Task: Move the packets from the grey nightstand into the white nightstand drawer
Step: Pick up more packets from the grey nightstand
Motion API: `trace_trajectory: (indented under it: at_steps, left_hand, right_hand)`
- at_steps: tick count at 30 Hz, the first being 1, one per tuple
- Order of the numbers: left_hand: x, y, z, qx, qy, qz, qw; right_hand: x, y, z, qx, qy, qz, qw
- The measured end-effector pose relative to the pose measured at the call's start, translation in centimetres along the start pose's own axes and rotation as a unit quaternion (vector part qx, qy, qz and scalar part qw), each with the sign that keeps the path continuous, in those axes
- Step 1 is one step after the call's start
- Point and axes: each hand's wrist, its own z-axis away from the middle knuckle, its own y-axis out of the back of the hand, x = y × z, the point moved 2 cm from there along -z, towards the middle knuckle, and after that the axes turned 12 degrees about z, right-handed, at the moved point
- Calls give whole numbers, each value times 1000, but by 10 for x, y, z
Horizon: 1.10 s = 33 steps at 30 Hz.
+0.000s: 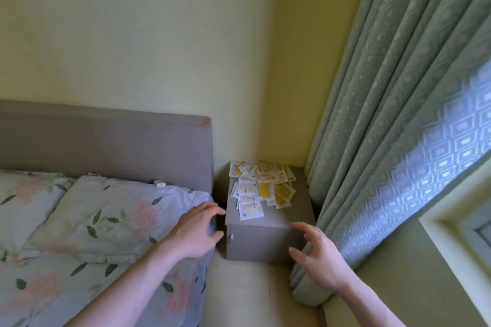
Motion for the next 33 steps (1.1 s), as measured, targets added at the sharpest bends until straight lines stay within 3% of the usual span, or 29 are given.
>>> trace_trajectory:
  at_steps: [5,12,20,25,33]
  left_hand:
    - [-10,-17,-92,-56,23,21,998]
    - [-21,-62,-205,-110,95,35,989]
    - [-54,-91,-324,-118,165,20,979]
    - [-90,-126,-384,-115,183,-3,976]
    - [-174,-221,-475,-156,148,-80,973]
  right_hand:
    - [20,-5,-70,-5,-45,-33,998]
    - [51,-15,-194,-71,-63,-40,995]
    - [104,-20,-334,-130,-95,-42,986]
    - [123,-48,-405,-124,-117,-49,984]
    - [170,-140,-499,-122,-138,-22,983]
